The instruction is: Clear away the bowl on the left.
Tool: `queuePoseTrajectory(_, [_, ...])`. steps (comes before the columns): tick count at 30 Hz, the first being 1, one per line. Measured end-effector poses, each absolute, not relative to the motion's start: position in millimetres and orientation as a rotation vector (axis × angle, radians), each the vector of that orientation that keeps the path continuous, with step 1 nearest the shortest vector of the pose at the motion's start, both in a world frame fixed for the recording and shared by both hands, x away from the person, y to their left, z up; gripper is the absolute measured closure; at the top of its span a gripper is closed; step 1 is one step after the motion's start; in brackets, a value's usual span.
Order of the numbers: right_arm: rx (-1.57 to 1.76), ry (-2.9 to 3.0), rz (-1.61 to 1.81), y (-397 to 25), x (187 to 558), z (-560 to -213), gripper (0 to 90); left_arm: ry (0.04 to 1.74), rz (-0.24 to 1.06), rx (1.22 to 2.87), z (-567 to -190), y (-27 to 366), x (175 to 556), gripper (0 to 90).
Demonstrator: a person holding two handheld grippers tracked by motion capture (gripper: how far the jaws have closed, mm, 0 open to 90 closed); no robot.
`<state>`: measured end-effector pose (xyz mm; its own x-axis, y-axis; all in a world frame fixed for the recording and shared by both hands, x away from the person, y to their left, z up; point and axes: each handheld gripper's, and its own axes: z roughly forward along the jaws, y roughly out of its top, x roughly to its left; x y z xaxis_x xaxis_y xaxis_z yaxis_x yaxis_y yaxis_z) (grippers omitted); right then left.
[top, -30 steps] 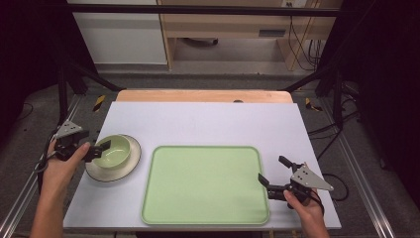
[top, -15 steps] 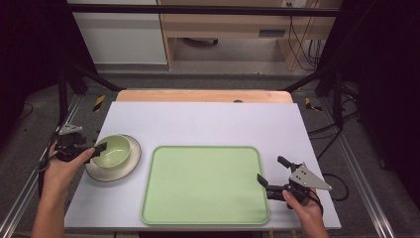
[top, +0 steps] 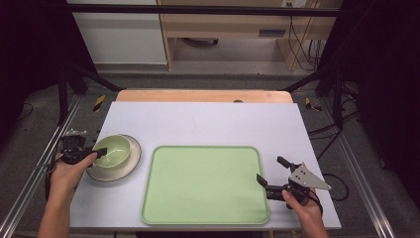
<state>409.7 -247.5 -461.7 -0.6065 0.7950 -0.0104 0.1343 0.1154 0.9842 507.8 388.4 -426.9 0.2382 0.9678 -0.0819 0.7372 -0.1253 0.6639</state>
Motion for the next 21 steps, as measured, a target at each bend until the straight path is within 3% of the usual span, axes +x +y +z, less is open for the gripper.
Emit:
queuePoseTrajectory(6, [0.901,1.848,1.525,-247.1,410.3,-462.7,4.7,1.579,0.477,1.908,-427.8,390.0,507.5,56.6])
queuePoseTrajectory(21, [0.905,1.855,1.522,-246.2,410.1,-462.9,4.8,1.611,0.453,1.912,-433.2,389.1,508.9,61.2])
